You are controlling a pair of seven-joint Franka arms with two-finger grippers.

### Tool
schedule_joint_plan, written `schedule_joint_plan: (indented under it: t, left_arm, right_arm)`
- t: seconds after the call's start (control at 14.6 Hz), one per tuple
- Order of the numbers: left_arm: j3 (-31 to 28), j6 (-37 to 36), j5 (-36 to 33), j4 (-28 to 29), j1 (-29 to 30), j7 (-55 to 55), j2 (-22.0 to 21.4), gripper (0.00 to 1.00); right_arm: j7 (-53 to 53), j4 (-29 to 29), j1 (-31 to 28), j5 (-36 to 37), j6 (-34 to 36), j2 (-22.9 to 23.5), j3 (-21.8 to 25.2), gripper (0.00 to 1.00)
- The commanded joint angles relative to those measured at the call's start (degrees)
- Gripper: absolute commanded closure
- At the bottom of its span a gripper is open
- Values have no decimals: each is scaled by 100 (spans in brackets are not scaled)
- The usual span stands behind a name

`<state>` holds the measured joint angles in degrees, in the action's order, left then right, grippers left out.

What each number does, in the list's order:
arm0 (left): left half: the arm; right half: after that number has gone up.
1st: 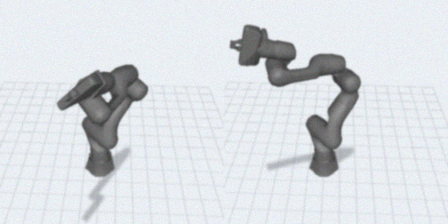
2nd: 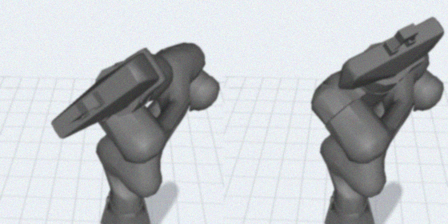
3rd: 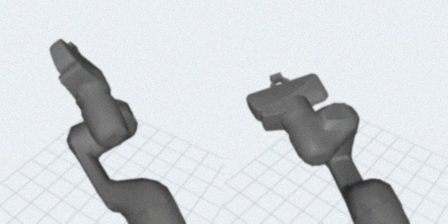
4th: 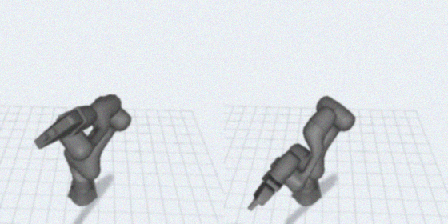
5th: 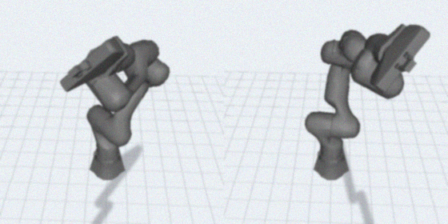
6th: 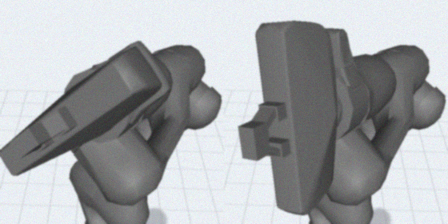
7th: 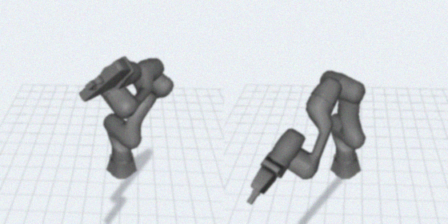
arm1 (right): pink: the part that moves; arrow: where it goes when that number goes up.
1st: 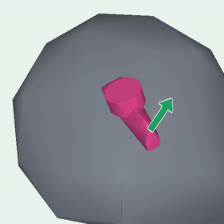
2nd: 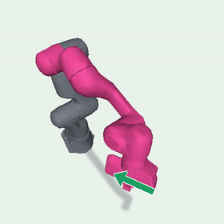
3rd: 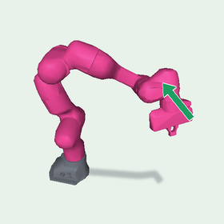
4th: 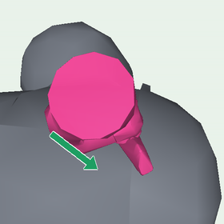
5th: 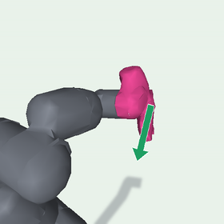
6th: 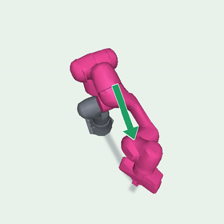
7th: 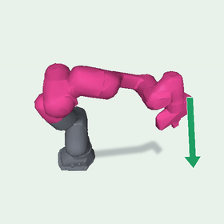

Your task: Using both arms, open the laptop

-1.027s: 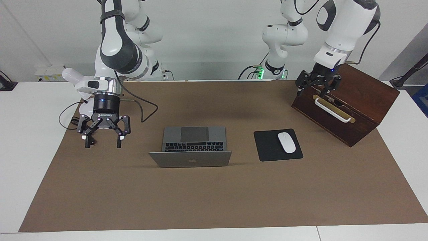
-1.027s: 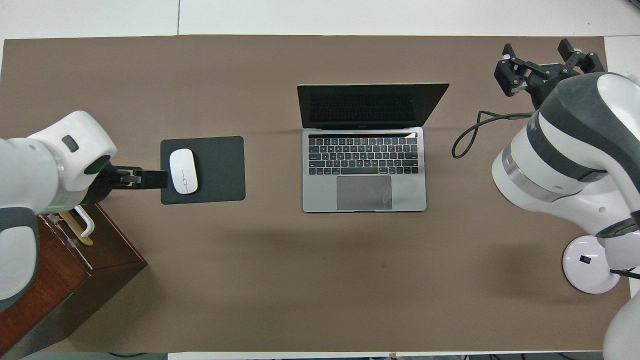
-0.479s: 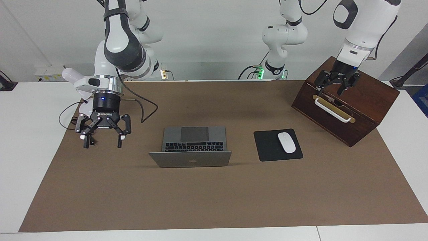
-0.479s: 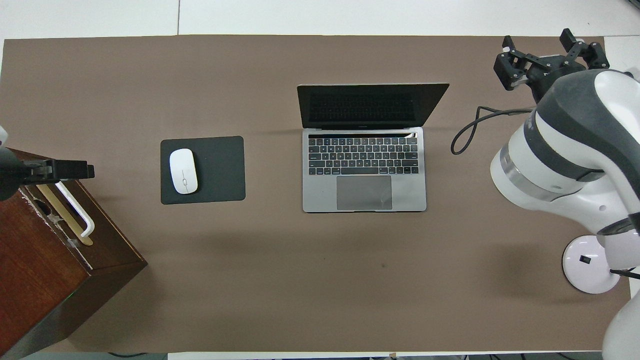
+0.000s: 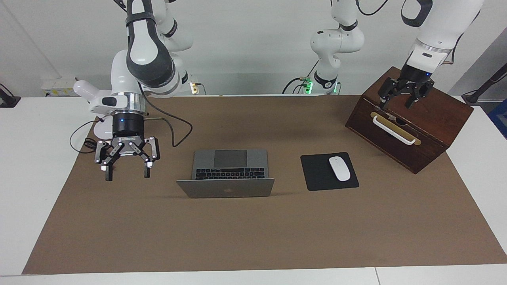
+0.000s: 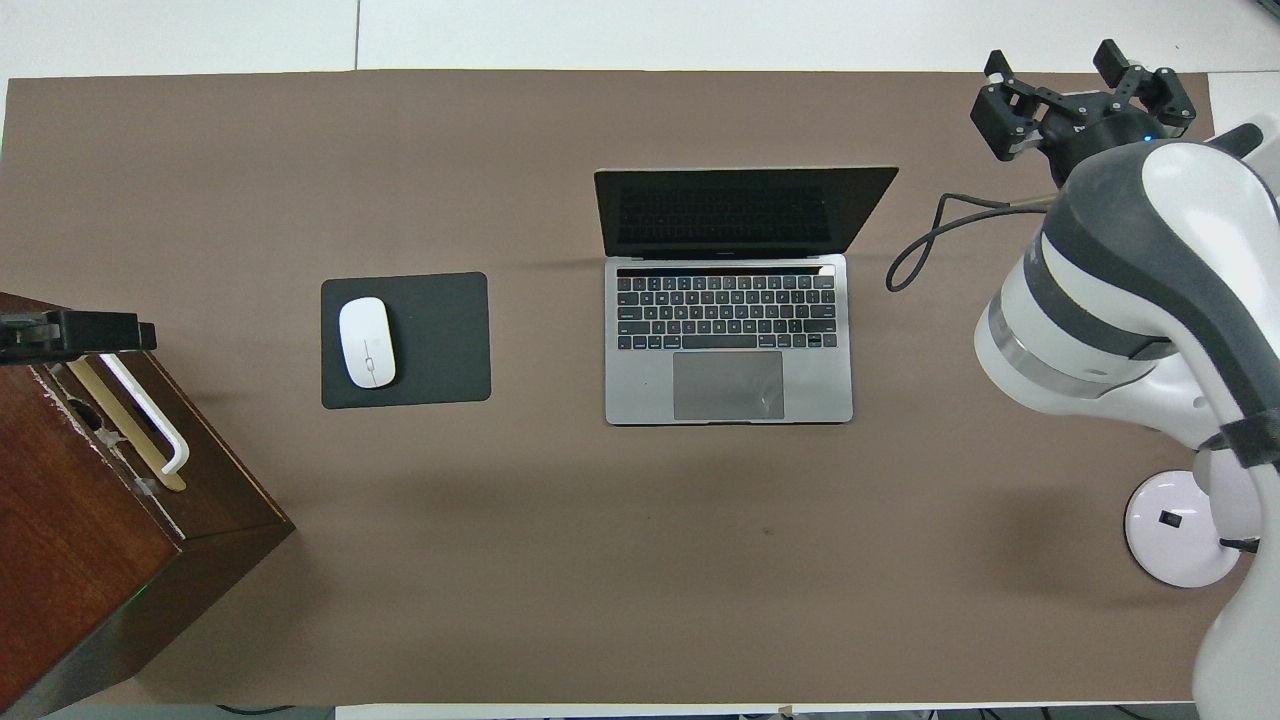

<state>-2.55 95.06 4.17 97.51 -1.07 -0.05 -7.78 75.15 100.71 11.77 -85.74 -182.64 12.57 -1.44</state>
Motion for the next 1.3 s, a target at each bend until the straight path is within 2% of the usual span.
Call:
schedule_joint_plan:
  t: [0.0,0.41,0.55,0.68,0.89,1.03,1.23]
  left_arm:
    - [53,-620,-47,-698,142,-4,391,0]
    - [62,-595,-91,-663,151,-4,567,0]
    - [62,-516,-109,-602,72,-4,584,0]
    - [79,-367,-222,-531,19,-4,593,0]
    - [123,-313,-364,-522,19,5,593,0]
    - [123,-313,-364,-522,10,14,593,0]
    - [132,-304,-346,-522,10,23,584,0]
  right_arm:
    - [-1060,-33,18,617,508,8,135,0]
    - [-3169,-121,140,2189,1545,35,477,0]
    - [-3821,-244,429,2709,1993,78,942,0]
    - [-4217,-428,895,3113,2467,192,1609,0]
    - [-5550,-1051,1536,4288,3688,465,2664,0]
    - [-6456,-1543,1618,5012,4435,640,2834,0]
    - [-6916,-1879,1679,5145,5543,756,3158,0]
